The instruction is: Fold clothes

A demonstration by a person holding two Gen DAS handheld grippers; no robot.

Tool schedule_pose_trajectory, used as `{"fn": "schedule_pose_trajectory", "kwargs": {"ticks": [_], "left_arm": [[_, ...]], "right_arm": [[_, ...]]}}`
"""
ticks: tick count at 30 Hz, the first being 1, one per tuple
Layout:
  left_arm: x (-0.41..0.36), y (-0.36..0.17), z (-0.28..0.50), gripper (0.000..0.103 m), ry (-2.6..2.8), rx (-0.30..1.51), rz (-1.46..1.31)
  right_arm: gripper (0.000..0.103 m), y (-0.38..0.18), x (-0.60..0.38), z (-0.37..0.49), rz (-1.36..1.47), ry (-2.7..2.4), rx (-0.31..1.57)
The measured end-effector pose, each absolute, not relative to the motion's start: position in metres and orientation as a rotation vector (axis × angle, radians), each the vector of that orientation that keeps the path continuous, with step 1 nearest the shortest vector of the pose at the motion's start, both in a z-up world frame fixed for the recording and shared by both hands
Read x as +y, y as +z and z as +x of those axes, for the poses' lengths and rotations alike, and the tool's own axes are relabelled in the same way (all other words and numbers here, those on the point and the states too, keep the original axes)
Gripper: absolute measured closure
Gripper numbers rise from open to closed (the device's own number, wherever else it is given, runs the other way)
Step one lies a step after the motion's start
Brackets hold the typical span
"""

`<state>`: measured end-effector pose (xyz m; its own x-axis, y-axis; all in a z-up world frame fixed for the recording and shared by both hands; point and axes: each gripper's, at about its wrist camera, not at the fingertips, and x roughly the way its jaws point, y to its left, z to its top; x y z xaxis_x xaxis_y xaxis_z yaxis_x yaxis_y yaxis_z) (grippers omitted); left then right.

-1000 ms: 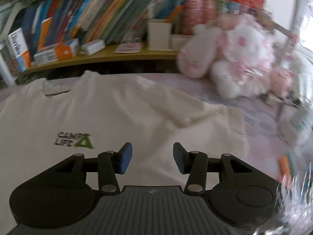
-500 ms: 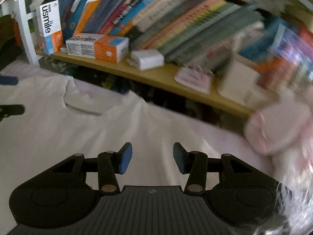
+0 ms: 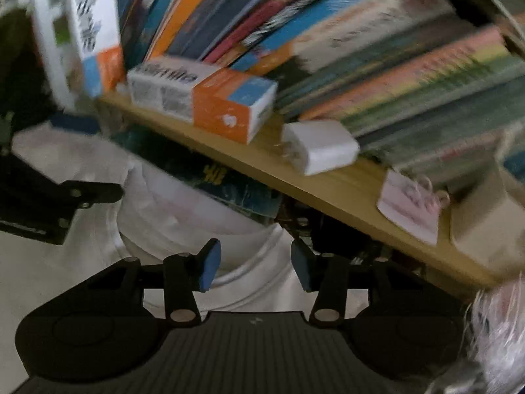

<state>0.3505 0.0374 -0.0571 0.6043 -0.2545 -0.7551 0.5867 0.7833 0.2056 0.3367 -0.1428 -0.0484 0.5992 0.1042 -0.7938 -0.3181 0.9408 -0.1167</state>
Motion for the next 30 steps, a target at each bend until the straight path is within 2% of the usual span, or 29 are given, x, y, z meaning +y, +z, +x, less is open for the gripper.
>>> {"fn": "schedule_pose_trajectory", "kwargs": {"ticks": [3,6,7,12,18,21,23,26,30], "left_arm": [[0.031,-0.061,0.359,0.052,-0.538,0.851,0.468],[0.029,-0.060,0.367,0.087,-0.551,0.893,0.453],[0.031,-0.059,0.368,0.090,-0.548,0.885,0.443],[0.054,-0.060,0.372,0.090,-0.416,0.818,0.226],[0.051,-0.075,0.363,0.086,-0.370,0.794,0.220],[0.049,-0.075,0.358,0.078,-0.369,0.776,0.259],[0.050,-0.071,0.355,0.065,-0.351,0.762,0.258],[0.052,-0.061,0.339,0.061,-0.376,0.689,0.248],[0.058,-0.055,0.325,0.060,-0.400,0.690,0.291]], "right_arm": [[0.053,-0.051,-0.143,0.338,-0.257,0.257,0.920],[0.051,-0.051,-0.148,0.337,-0.216,0.269,0.933],[0.050,-0.052,-0.150,0.337,-0.211,0.269,0.936],[0.047,-0.060,-0.157,0.334,-0.212,0.233,0.945],[0.045,-0.061,-0.155,0.338,-0.230,0.243,0.940],[0.038,-0.062,-0.153,0.346,-0.249,0.205,0.920],[0.038,-0.063,-0.157,0.355,-0.200,0.155,0.910],[0.037,-0.067,-0.169,0.366,-0.066,0.093,0.905],[0.038,-0.065,-0.180,0.367,0.012,0.094,0.924]]}}
